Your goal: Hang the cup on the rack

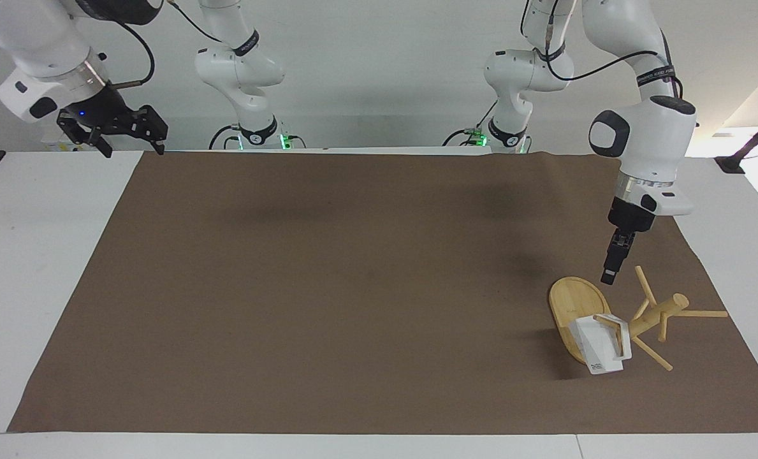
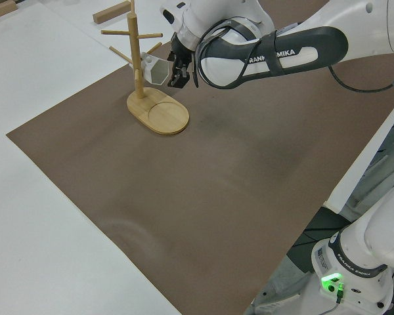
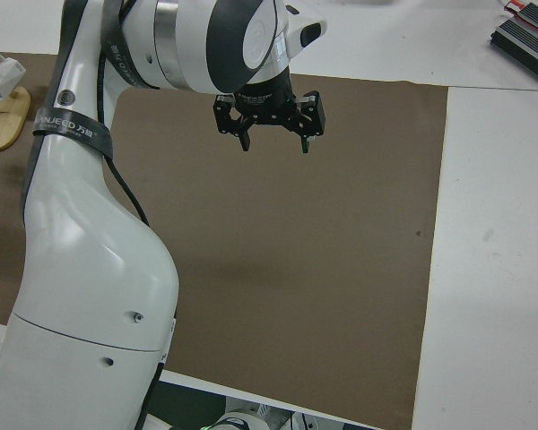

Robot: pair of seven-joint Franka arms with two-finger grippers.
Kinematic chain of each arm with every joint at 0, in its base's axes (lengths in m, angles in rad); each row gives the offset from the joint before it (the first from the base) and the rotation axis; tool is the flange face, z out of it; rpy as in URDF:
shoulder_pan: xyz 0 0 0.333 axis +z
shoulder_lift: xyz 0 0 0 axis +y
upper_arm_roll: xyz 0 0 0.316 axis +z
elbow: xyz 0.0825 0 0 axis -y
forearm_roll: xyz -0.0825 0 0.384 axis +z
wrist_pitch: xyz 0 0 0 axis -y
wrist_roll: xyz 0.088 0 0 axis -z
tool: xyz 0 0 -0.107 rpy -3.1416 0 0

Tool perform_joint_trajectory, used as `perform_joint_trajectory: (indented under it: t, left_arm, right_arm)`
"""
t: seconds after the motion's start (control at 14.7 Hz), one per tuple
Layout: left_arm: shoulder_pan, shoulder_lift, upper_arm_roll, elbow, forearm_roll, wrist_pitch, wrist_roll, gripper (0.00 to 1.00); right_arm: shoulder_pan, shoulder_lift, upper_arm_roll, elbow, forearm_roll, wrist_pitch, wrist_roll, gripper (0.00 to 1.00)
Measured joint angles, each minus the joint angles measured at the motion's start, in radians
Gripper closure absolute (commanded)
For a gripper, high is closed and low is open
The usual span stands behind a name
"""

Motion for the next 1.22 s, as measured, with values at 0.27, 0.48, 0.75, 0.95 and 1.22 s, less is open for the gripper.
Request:
perform_joint_trajectory:
  t: [0.27, 0.48, 0.75, 0.95, 1.22]
  left_arm:
    - [-0.005, -0.100, -0.017, 0.143, 0.185, -0.464, 0.196, 0.00]
    - [-0.015, -0.085, -0.023, 0.272, 0.193, -0.737, 0.452, 0.00]
    - [-0.016, -0.017, -0.016, 0.445, 0.200, -0.967, 0.691, 0.00]
    - [0.001, 0.003, -0.007, 0.459, 0.168, -0.925, 0.704, 0.00]
    - [0.051, 0.041, -0.001, 0.465, 0.074, -0.850, 0.706, 0.00]
  right_arm:
    - [0.004, -0.002, 0.001, -0.009, 0.000, 0.000, 0.003, 0.01]
    - [0.005, -0.002, 0.001, -0.018, 0.000, 0.001, 0.003, 0.01]
    - [0.012, -0.002, 0.001, -0.021, 0.000, 0.001, 0.003, 0.01]
    - [0.014, -0.002, 0.001, -0.021, 0.000, 0.001, 0.003, 0.01]
    - [0.013, -0.002, 0.001, -0.021, 0.000, 0.001, 0.003, 0.01]
